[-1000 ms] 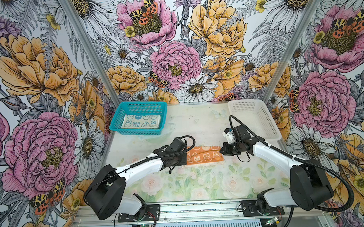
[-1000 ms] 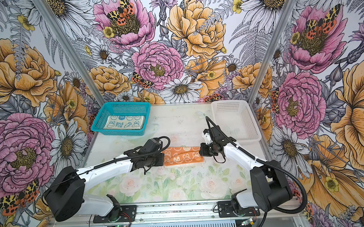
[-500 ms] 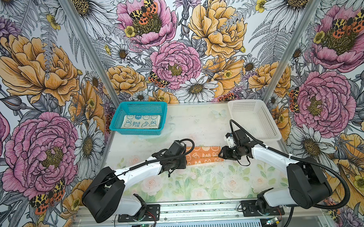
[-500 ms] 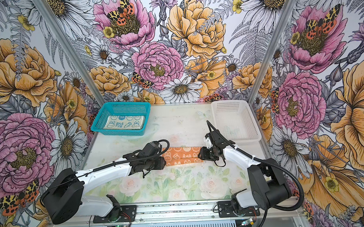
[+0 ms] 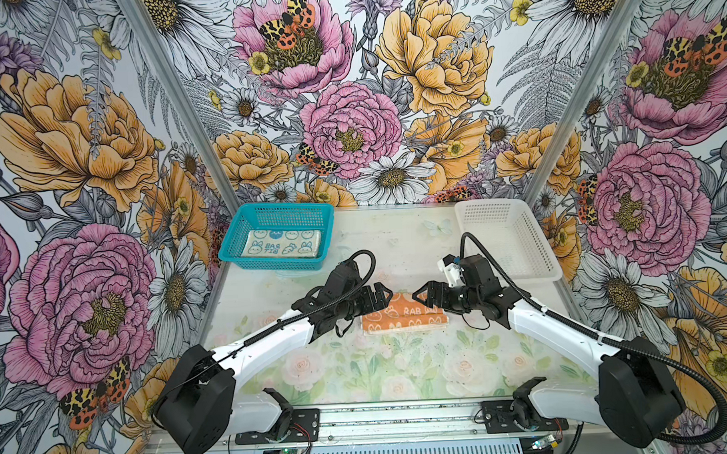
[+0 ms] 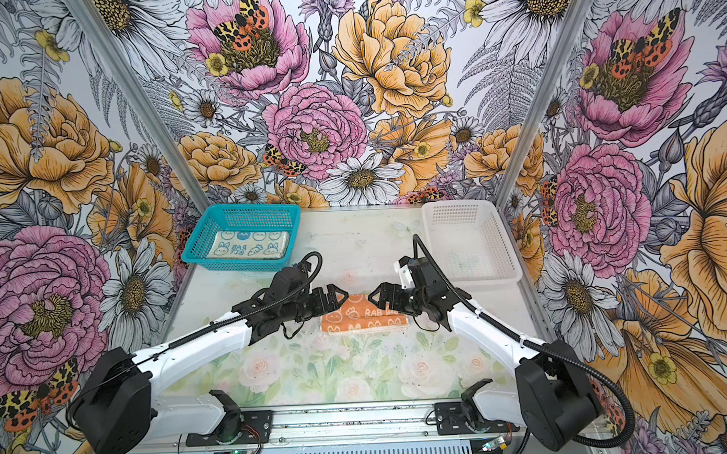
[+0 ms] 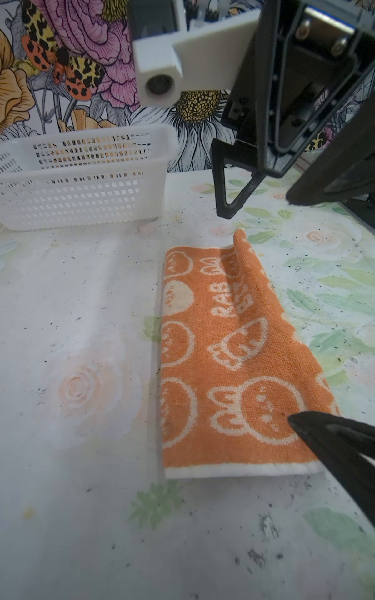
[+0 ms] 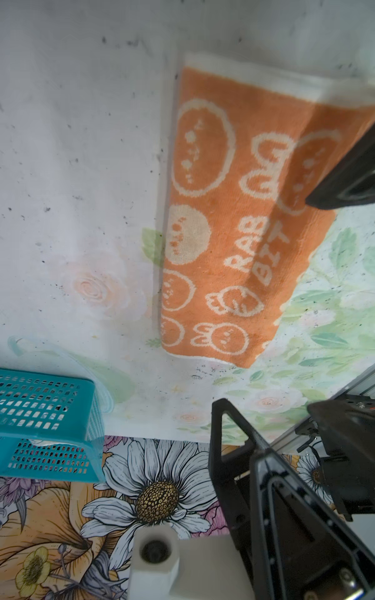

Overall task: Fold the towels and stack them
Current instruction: 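Release the folded strip and lift both grippers away, then grasp the orange strip's end nearest the left gripper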

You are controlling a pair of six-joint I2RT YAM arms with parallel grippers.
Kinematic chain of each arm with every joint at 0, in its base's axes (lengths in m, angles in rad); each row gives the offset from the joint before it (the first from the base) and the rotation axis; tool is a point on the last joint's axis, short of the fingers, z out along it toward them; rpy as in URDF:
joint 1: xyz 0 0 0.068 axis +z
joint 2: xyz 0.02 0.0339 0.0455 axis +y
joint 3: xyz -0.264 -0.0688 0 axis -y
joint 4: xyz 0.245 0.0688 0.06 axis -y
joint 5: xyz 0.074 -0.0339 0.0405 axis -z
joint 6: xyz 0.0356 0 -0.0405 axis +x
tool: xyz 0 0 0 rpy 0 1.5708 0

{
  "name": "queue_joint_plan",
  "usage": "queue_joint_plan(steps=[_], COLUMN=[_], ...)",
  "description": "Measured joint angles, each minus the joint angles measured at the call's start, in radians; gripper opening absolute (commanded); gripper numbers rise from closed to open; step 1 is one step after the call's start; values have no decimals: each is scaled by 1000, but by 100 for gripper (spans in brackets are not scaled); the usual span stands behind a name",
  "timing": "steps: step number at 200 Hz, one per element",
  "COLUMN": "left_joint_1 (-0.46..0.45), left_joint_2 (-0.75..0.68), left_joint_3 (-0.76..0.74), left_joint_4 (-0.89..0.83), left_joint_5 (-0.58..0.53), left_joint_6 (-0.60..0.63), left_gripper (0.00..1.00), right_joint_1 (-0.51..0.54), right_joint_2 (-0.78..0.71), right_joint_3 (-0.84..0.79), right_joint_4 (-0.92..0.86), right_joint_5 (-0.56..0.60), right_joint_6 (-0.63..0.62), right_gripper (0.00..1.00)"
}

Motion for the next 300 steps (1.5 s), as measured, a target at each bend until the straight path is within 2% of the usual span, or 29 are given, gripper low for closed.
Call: queue_joint_plan(steps=[57,116,141,168,187,221,300], left_joint_1=[-4,18,29,43,87,139,87], left_joint_2=[92,85,68,45,54,124,320], left_joint_3=[-137,-157,-96,59,147,183,260], left_joint_4=[127,145,45,-88,-166,-281,-410], left_joint_5=[55,66,66,63,63,63,72], left_joint_6=[-103,-95,-42,55,120,202,283], left_gripper=[99,99,99,99,99,98,79], right_joint_1=[0,-62,-62,-62,-62,-62,-57], right_joint_2=[92,108,74,61,71,110,136], right_joint_3=[-121,-139,-92,-29,-20,-20,-22], right_joint_4=[108,115,39,-7,-29,-80,-97], right_joint_5=[-21,-31,-10,15,45,95,153], right_joint_6=[47,4,-23,-59,-83,-116,-126], right_gripper=[94,97,99,99,99,99,99])
